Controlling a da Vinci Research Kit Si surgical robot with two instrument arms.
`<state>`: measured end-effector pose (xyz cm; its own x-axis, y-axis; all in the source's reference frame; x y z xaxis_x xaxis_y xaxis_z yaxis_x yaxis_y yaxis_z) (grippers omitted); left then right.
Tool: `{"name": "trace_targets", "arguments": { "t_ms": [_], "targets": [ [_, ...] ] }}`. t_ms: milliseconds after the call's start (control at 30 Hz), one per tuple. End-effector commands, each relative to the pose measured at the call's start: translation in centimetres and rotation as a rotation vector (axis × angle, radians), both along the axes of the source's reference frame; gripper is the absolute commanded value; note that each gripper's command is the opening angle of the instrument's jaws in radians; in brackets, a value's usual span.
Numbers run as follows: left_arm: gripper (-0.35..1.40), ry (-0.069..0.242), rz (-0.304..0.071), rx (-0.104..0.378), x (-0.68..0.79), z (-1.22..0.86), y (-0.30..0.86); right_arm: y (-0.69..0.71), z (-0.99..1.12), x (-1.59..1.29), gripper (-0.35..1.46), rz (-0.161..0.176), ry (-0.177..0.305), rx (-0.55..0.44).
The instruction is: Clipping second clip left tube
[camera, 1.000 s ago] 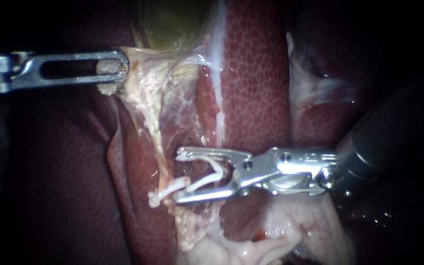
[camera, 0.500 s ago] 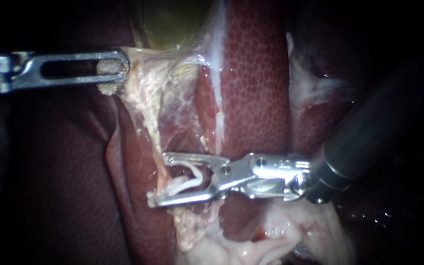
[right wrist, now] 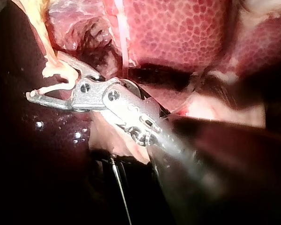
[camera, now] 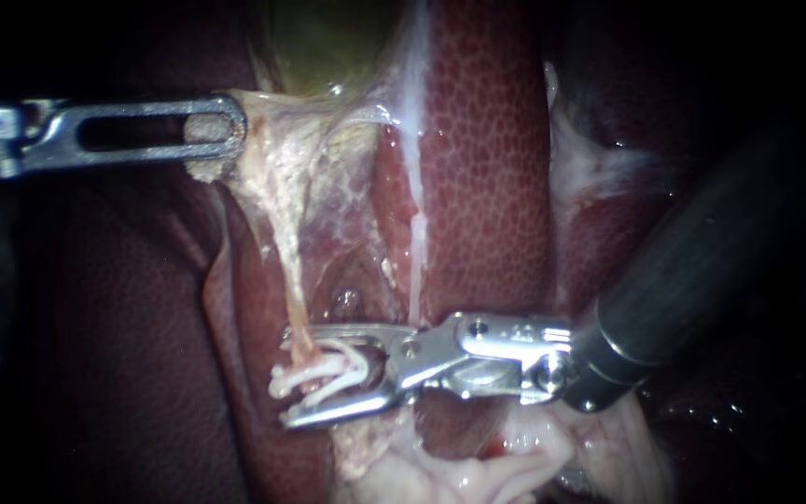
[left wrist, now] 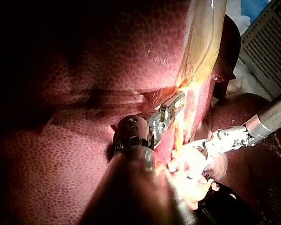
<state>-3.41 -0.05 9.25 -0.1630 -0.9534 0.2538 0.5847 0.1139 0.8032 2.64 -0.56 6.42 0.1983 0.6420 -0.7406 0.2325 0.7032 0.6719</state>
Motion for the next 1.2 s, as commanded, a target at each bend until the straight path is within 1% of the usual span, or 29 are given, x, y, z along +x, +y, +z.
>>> {"name": "trace_targets", "arguments": {
  "t_ms": [33, 167, 333, 600, 967, 1200],
  "targets": [
    [-0.35, 0.000, 0.000, 0.000, 0.00, 0.00, 0.00, 0.01, 0.01, 0.03, 0.60, -0.003, 0.003, 0.001],
    [-0.35, 0.000, -0.001, 0.000, -0.01, 0.00, 0.00, 0.03, 0.04, 0.12, 0.60, -0.011, 0.007, 0.008],
    [-0.35, 0.001, -0.001, -0.001, -0.03, 0.01, 0.00, 0.04, 0.06, 0.17, 0.59, -0.023, 0.015, 0.012],
    [-0.35, 0.001, -0.001, -0.001, -0.03, 0.02, -0.01, 0.05, 0.09, 0.15, 0.54, -0.024, 0.014, 0.018],
    [-0.35, 0.001, -0.001, -0.001, -0.03, 0.02, -0.01, 0.10, 0.22, 0.08, 0.43, -0.025, 0.012, 0.023],
    [-0.35, 0.001, -0.001, -0.001, -0.03, 0.02, -0.01, 0.10, 0.25, 0.07, 0.39, -0.028, 0.014, 0.023]
  ]
}}
